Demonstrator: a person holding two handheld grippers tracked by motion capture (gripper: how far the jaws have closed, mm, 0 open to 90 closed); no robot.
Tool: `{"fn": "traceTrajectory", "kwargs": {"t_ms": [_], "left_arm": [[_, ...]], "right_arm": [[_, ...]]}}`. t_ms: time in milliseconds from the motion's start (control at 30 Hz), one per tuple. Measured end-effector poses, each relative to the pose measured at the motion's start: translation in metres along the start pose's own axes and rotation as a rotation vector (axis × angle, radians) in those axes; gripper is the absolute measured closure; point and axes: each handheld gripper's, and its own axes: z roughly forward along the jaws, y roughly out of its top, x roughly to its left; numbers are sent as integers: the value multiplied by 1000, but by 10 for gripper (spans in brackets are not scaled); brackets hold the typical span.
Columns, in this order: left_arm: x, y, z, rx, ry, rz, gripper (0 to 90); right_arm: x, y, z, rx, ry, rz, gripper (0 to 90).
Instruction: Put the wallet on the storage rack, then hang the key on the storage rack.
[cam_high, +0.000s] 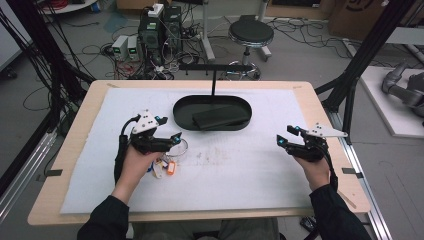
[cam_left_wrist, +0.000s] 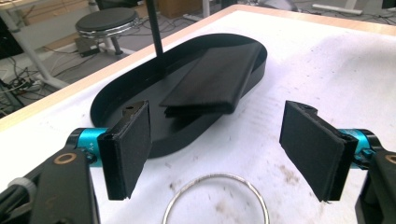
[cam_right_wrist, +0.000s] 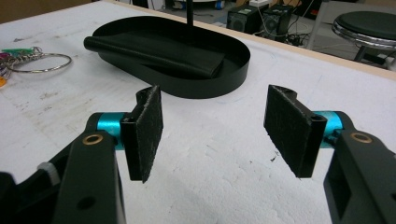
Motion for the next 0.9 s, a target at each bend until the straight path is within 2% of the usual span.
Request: {"fn": "traceTrajectory", "kwargs": {"t_ms": [100, 233, 367, 467, 533, 600, 633, 667, 700, 733, 833, 867, 900], "left_arm": [[0, -6, -8, -3, 12, -4, 252], [2, -14, -19, -10, 32, -34, 252], [1, -17, -23, -9, 37, -34, 252], [3, -18, -25, -16, 34, -38, 252], [6, -18, -26, -45, 22, -50, 267], [7, -18, -27, -53, 21, -46, 273], [8, -18, -28, -67, 20, -40, 273], [9, -19, -30, -114, 8, -45, 275], [9, -19, -30, -114, 8, -45, 276], [11, -20, -31, -142, -17, -51, 279], [12, -20, -32, -137, -28, -71, 309], [14, -20, -33, -113, -24, -90, 309], [14, -20, -33, -113, -24, -90, 309]], "right_arm": [[-1, 0, 1, 4, -3, 3, 378], [-2, 0, 0, 0, -9, 12, 376], [-3, -1, -2, 3, -15, 19, 375], [-4, -2, -4, 6, -18, 20, 375], [-5, -2, -6, 3, -20, 19, 375], [-6, -3, -8, -3, -26, 24, 375], [-6, -3, -8, -3, -26, 24, 375], [-7, -3, -11, -3, -30, 23, 375], [-7, -3, -11, -3, -30, 23, 375], [-9, -4, -13, -5, -35, 31, 375], [-10, -4, -14, -11, -40, 29, 374], [-10, -4, -14, -9, -42, 28, 374], [-10, -4, -14, -9, -42, 28, 374]]}}
